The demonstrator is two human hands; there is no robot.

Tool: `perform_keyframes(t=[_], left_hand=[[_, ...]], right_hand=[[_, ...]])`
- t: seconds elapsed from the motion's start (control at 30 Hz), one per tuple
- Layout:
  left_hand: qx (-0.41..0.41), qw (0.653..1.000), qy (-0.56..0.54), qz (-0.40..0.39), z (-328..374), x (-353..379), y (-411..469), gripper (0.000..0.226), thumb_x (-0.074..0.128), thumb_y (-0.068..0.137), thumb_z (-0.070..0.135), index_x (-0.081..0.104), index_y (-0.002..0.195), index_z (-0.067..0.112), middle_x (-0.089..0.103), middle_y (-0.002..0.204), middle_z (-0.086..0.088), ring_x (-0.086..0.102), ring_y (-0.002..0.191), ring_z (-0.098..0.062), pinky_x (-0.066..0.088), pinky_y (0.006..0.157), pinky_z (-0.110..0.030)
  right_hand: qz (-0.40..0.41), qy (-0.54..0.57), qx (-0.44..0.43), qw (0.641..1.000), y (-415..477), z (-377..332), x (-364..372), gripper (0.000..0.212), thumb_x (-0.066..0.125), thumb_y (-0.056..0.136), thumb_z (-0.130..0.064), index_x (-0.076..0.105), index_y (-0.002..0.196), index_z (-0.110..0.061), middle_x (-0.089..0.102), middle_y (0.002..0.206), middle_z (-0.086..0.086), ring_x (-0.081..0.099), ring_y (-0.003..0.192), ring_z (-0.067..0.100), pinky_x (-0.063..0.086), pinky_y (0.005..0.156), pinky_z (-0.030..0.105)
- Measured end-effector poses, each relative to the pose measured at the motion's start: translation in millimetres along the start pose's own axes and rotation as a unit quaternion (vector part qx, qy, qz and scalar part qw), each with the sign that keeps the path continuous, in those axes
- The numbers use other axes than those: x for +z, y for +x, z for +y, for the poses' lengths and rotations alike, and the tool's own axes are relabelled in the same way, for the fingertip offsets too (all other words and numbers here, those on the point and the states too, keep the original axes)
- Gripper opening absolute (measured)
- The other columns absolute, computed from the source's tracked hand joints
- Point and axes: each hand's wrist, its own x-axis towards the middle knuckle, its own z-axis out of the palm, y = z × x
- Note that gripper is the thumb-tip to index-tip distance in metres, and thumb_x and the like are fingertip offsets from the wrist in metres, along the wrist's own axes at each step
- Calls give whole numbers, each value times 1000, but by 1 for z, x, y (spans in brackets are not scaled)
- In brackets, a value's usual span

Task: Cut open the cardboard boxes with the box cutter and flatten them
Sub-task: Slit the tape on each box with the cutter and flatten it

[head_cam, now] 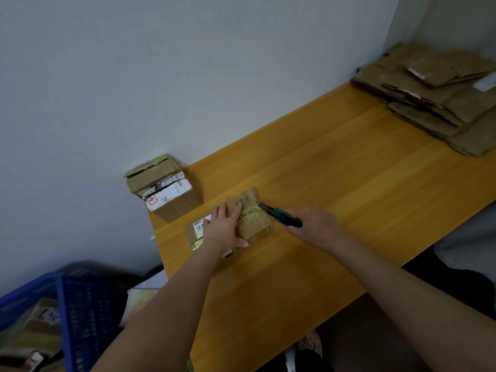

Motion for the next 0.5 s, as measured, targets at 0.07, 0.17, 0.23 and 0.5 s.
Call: perform_keyframes(t=[0.07, 0.17, 0.23, 0.5], left_hand=[[0, 1000, -1, -2, 0, 0, 0, 112, 75, 76, 50, -4, 154, 34, -10, 162, -12, -6, 149, -32, 14, 118, -57], [2, 1000, -1, -4, 1, 0, 0, 112, 75, 76, 50, -4, 154, 34, -10, 162, -13, -5, 149, -33, 14, 118, -57], [1, 1000, 1, -8, 0, -1, -1, 112, 75, 77, 50, -4, 154, 34, -10, 162, -13, -5, 149, -33, 15, 118, -57], [9, 1000, 9, 16, -4, -13, 1, 100, 61, 78, 68, 5, 154, 35, 10, 160, -10, 13, 146, -32, 24, 115, -52]], right_hand=[[-5, -17, 2, 1000, -1, -1, -1, 44, 48, 97, -40, 44, 141, -34, 65, 105, -2, 54, 79, 15, 45, 59, 27], [-11, -45, -5, 999, -4, -2, -5, 47, 46, 98, -41, 40, 144, -32, 65, 109, -1, 60, 87, 17, 49, 62, 29], [-23, -61, -9, 998, -3, -2, -10, 48, 46, 98, -41, 39, 145, -33, 65, 110, -2, 62, 89, 17, 53, 65, 30], [104, 302, 185, 929, 7, 20, 16, 46, 57, 94, -42, 54, 134, -19, 65, 107, 4, 61, 87, 21, 54, 71, 36]])
